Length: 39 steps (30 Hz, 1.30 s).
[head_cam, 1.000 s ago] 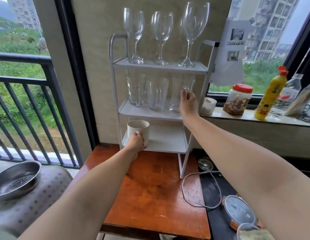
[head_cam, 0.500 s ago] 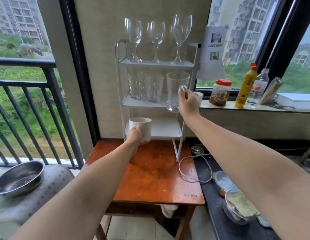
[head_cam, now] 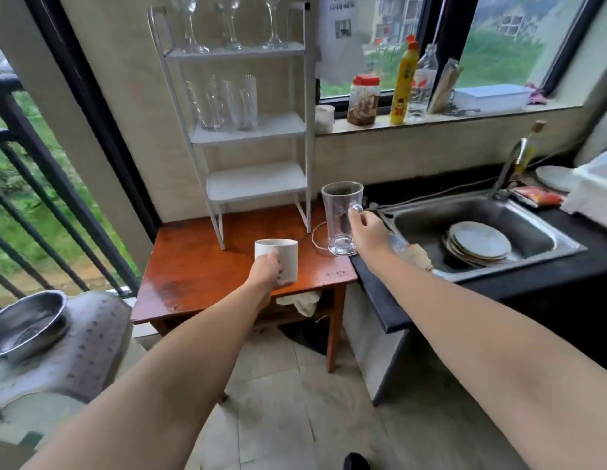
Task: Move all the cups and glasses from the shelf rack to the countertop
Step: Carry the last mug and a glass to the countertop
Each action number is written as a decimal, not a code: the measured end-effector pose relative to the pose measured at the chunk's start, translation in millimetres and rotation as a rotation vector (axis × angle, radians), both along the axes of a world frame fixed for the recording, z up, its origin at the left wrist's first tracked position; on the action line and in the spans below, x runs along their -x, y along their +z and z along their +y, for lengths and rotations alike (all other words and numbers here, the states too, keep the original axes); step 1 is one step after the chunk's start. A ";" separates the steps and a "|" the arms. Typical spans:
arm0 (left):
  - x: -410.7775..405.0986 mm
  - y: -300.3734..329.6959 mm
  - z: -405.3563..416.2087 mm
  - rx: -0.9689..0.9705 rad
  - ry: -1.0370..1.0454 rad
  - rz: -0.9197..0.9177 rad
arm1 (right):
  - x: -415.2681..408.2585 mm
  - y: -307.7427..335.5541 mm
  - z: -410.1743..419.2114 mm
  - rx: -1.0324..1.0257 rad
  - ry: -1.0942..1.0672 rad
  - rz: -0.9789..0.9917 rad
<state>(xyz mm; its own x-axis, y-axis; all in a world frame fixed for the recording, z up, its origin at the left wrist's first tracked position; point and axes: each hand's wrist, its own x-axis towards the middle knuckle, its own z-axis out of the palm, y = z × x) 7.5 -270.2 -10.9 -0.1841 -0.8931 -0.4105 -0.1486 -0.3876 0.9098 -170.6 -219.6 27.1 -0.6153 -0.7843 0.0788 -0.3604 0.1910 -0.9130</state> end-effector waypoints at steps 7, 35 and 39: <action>69.7 -22.2 65.5 -0.102 -0.169 0.025 | 59.5 -45.7 102.6 -0.104 -0.219 -0.063; 511.3 -4.8 601.4 -0.167 -1.111 0.070 | 367.9 -60.6 712.3 -0.099 -1.204 -0.194; 567.6 -4.5 640.4 -0.188 -1.206 0.074 | 403.3 -61.6 754.7 -0.115 -1.294 -0.200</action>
